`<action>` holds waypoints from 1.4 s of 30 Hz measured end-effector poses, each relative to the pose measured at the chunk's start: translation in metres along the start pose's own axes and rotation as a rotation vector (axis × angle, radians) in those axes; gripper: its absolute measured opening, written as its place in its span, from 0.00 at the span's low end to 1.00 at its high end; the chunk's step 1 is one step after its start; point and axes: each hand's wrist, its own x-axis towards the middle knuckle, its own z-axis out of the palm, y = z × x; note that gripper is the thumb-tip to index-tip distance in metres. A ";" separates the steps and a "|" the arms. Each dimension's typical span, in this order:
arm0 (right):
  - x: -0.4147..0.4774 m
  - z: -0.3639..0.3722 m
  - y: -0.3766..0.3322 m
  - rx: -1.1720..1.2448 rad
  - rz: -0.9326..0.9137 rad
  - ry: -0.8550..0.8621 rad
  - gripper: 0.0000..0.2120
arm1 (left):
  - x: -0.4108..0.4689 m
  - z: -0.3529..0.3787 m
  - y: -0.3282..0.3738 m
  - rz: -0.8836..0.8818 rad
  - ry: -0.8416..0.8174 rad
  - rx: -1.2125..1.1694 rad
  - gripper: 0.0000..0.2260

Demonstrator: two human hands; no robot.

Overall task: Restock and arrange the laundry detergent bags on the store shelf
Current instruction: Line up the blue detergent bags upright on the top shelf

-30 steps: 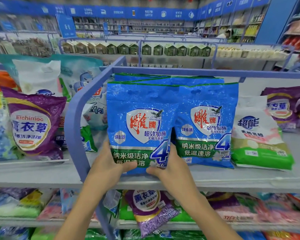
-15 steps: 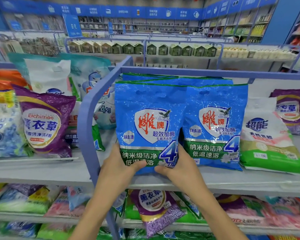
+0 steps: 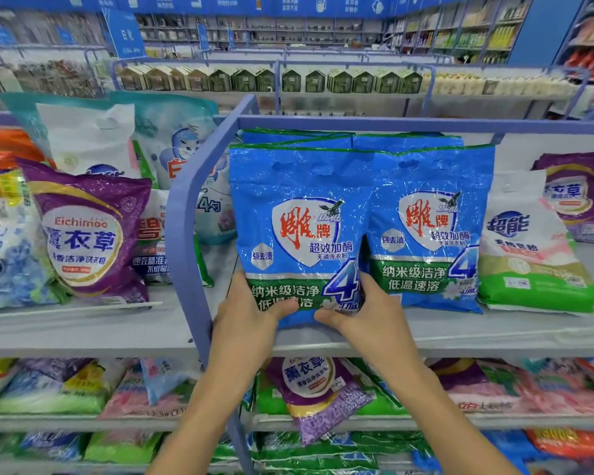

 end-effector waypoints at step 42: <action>-0.264 0.055 0.043 -0.414 -0.189 -0.294 0.30 | -0.294 -0.109 -0.153 -0.064 0.067 0.551 0.28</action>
